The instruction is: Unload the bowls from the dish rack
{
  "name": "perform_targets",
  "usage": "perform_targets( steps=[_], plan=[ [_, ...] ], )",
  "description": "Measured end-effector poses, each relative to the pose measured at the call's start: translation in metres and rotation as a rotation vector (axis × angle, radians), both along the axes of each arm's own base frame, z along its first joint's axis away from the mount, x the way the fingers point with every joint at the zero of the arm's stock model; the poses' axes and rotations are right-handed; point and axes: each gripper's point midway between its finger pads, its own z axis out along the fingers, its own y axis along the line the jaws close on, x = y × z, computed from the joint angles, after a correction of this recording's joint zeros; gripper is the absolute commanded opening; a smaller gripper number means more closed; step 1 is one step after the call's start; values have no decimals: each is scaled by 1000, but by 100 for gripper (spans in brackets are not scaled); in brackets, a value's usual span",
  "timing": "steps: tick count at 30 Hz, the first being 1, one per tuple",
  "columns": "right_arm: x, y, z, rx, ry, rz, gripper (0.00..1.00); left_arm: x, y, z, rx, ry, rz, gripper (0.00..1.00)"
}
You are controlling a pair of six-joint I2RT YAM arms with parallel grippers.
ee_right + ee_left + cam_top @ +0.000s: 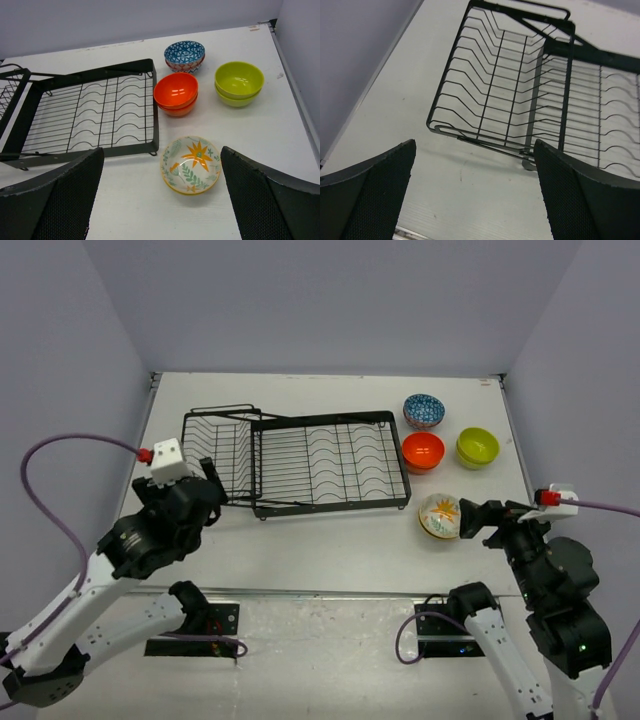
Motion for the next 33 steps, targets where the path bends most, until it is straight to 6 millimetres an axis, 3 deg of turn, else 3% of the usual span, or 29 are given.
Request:
perform_targets(
  steps=[6, 12, 18, 33],
  plan=[
    [-9, -4, 0, 3, -32, -8, 99, -25, 31, 29, -133, -159, 24, 100],
    [-7, -4, -7, 6, -11, -12, 99, -14, 29, 5, -63, -84, 55, 100],
    [-5, -5, -8, 5, 1, -21, 99, 1, 49, -9, -74, -63, 149, 100],
    [0, -9, -12, -7, 27, -53, 99, 3, 47, 1, -100, -124, 71, 100]
  ],
)
